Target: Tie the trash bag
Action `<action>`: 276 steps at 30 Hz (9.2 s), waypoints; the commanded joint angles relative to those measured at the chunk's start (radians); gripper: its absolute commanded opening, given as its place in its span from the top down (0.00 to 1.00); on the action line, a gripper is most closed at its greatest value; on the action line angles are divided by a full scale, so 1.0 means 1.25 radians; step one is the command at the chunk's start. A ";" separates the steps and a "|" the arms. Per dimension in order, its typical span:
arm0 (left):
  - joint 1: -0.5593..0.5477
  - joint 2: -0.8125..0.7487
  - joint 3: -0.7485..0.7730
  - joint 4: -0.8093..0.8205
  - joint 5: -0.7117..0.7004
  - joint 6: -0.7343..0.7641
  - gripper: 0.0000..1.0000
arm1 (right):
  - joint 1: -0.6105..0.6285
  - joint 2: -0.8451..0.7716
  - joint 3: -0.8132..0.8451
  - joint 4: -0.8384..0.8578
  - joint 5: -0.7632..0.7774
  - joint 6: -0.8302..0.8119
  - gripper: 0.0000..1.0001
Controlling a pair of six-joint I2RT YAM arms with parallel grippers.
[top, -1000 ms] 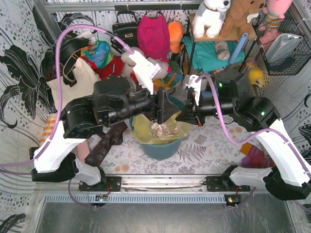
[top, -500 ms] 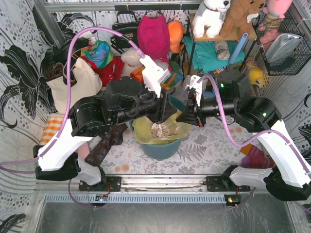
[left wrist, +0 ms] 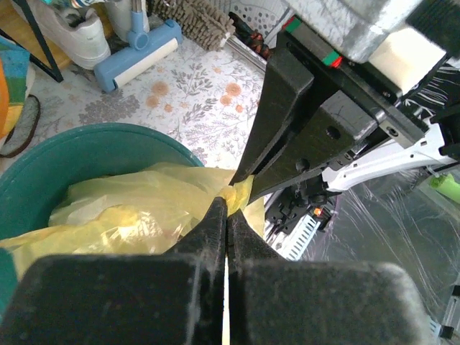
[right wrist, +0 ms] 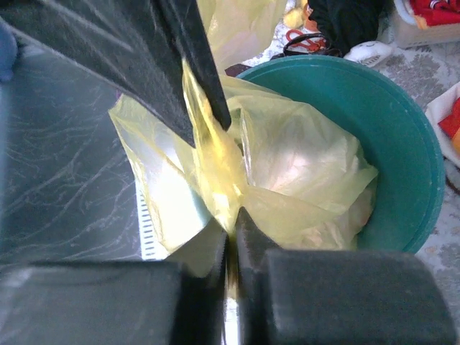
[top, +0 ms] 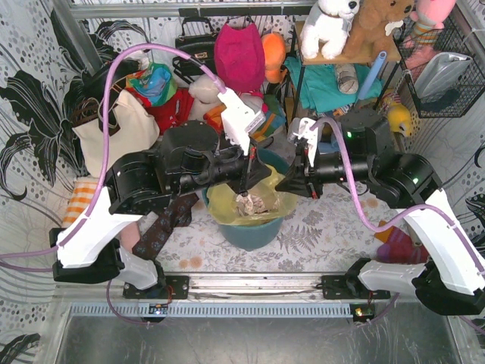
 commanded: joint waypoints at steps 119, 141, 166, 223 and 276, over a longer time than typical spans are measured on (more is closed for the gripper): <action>0.001 -0.376 -0.613 0.476 -0.131 0.080 1.00 | 0.066 -0.057 -0.135 0.569 0.182 0.380 1.00; 0.004 -0.387 -0.624 0.485 -0.147 0.075 1.00 | 0.066 -0.066 -0.142 0.529 -0.001 0.316 1.00; 0.012 -0.383 -0.610 0.472 -0.131 0.067 1.00 | 0.071 0.008 -0.113 0.258 -0.114 0.138 1.00; 0.013 -0.397 -0.615 0.486 -0.104 0.051 1.00 | 0.138 0.167 0.020 0.026 0.279 -0.032 1.00; 0.013 -0.431 -0.693 0.517 -0.092 -0.015 1.00 | 0.352 0.008 -0.752 1.448 0.815 0.247 1.00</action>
